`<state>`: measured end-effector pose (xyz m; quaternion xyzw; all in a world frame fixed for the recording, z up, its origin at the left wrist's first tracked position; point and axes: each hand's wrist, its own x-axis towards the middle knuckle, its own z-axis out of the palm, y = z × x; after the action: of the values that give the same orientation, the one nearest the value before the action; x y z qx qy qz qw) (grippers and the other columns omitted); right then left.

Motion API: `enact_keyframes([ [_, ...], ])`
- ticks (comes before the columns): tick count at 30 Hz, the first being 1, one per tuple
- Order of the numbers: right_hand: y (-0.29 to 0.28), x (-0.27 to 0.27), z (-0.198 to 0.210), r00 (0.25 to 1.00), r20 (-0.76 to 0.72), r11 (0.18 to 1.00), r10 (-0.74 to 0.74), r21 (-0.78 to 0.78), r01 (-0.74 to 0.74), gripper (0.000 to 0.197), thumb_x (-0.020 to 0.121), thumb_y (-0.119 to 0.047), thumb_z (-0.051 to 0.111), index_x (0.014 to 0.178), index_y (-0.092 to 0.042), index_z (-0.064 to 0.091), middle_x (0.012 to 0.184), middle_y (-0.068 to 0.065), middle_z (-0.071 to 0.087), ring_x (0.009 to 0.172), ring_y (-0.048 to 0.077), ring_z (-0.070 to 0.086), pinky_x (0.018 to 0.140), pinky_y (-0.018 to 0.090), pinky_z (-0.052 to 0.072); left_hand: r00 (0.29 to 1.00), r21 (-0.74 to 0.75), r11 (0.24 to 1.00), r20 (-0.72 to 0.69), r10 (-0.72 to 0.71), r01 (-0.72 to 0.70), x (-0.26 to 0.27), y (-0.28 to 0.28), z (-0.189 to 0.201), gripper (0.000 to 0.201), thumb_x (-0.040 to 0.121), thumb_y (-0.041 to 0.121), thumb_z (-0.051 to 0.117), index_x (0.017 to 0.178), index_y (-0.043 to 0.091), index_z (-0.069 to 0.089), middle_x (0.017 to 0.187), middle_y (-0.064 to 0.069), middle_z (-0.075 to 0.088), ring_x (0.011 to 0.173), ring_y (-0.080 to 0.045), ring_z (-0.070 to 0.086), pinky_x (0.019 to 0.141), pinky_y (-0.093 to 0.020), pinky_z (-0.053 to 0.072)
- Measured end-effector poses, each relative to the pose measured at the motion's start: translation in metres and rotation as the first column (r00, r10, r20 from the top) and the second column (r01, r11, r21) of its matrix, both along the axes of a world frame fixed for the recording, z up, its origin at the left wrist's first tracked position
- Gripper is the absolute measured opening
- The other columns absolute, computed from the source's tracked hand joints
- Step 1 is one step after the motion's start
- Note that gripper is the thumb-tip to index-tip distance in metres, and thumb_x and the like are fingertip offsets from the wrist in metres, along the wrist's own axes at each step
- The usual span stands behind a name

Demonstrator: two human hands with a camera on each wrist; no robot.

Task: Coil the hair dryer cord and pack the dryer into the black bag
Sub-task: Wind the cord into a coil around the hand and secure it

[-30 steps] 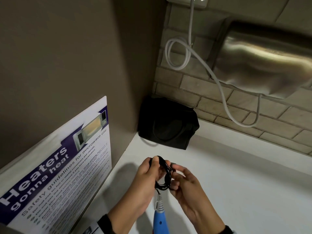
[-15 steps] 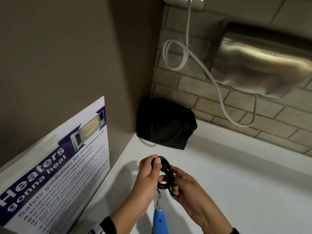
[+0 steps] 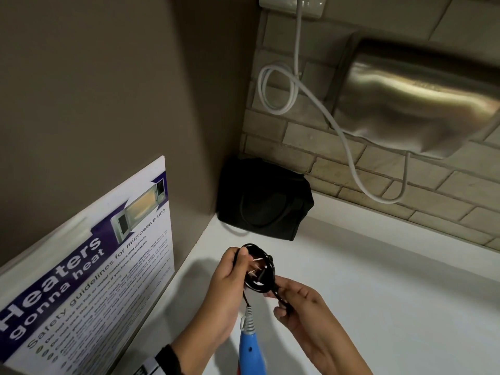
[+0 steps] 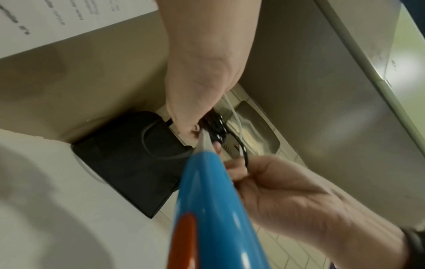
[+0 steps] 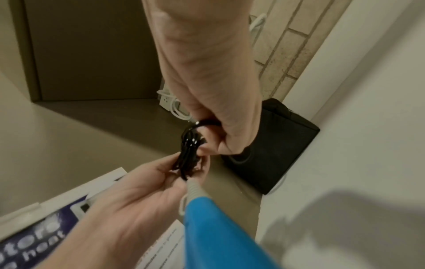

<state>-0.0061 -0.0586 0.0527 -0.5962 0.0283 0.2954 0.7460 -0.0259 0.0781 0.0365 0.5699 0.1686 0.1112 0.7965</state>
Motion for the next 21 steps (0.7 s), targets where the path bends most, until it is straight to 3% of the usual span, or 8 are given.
enact_keyframes([
  [2, 0.001, -0.002, -0.003, 0.998, 0.066, 0.999, -0.015, -0.039, 0.018, 0.042, 0.096, 0.008, 0.036, 0.094, -0.007, 0.075, 0.078, 0.007, 0.069, 0.059, 0.004, 0.056, 0.056, 0.020, 0.036, 0.999, 0.027, 0.999, 0.020, -0.039, 0.039, 0.000, 0.003, 0.001, 0.039, 0.086, 0.055, 0.054, 0.087, 0.017, 0.061, 0.094, -0.003, 0.072, 0.096, -0.027, 0.065, 0.097, -0.046, 0.047],
  [5, 0.004, -0.004, -0.003, 0.983, 0.176, 0.991, 0.045, -0.128, -0.023, 0.041, 0.098, 0.001, 0.038, 0.100, -0.016, 0.075, 0.079, -0.002, 0.066, 0.063, 0.002, 0.051, 0.067, 0.021, 0.039, 0.996, 0.052, 0.995, 0.019, -0.088, 0.087, -0.003, 0.004, 0.002, 0.033, 0.091, 0.047, 0.046, 0.092, 0.018, 0.061, 0.108, -0.006, 0.072, 0.108, -0.027, 0.065, 0.102, -0.055, 0.043],
  [9, 0.005, -0.003, 0.005, 0.976, 0.204, 0.993, 0.073, -0.110, -0.051, 0.039, 0.100, -0.003, 0.037, 0.103, -0.017, 0.073, 0.093, -0.003, 0.074, 0.064, -0.004, 0.057, 0.077, 0.025, 0.040, 0.991, -0.090, 0.987, 0.011, -0.134, 0.134, -0.003, 0.006, 0.005, 0.028, 0.097, 0.031, 0.044, 0.081, 0.018, 0.062, 0.111, -0.016, 0.071, 0.112, -0.029, 0.063, 0.104, -0.052, 0.042],
  [12, 0.006, -0.003, 0.008, 0.976, 0.197, 0.994, 0.097, -0.076, -0.083, 0.040, 0.099, 0.000, 0.037, 0.102, -0.016, 0.073, 0.093, 0.000, 0.073, 0.066, -0.001, 0.056, 0.072, 0.023, 0.038, 0.983, -0.199, 0.963, 0.006, -0.182, 0.180, -0.002, 0.010, 0.004, 0.025, 0.098, 0.023, 0.043, 0.091, 0.007, 0.061, 0.119, -0.024, 0.064, 0.118, -0.035, 0.058, 0.106, -0.049, 0.041],
  [14, 0.007, -0.002, 0.007, 0.969, 0.209, 0.990, 0.128, -0.091, -0.111, 0.036, 0.098, -0.001, 0.040, 0.105, -0.017, 0.072, 0.093, 0.001, 0.072, 0.072, 0.005, 0.056, 0.074, 0.023, 0.040, 0.982, -0.187, 0.964, 0.005, -0.189, 0.187, -0.002, 0.008, 0.005, 0.026, 0.099, 0.022, 0.041, 0.098, 0.004, 0.060, 0.116, -0.018, 0.068, 0.113, -0.028, 0.063, 0.100, -0.040, 0.048],
  [18, 0.014, 0.000, 0.013, 0.967, 0.224, 0.993, 0.119, -0.038, -0.113, 0.021, 0.095, 0.000, 0.049, 0.107, -0.013, 0.060, 0.099, 0.015, 0.071, 0.089, 0.021, 0.062, 0.082, 0.030, 0.045, 0.985, -0.142, 0.979, -0.071, -0.156, 0.144, -0.003, 0.000, 0.001, 0.026, 0.098, 0.005, 0.041, 0.090, 0.014, 0.063, 0.087, -0.006, 0.073, 0.081, -0.016, 0.068, 0.077, -0.031, 0.053],
  [21, 0.015, 0.003, 0.018, 0.988, 0.133, 0.996, 0.073, 0.035, -0.078, 0.031, 0.096, 0.005, 0.038, 0.113, -0.019, 0.045, 0.104, 0.027, 0.068, 0.094, 0.028, 0.064, 0.083, 0.035, 0.046, 0.986, -0.058, 0.991, -0.110, -0.122, 0.116, -0.004, -0.004, -0.002, 0.019, 0.095, 0.012, 0.047, 0.098, 0.018, 0.065, 0.100, -0.008, 0.074, 0.099, -0.022, 0.068, 0.084, -0.035, 0.055],
])
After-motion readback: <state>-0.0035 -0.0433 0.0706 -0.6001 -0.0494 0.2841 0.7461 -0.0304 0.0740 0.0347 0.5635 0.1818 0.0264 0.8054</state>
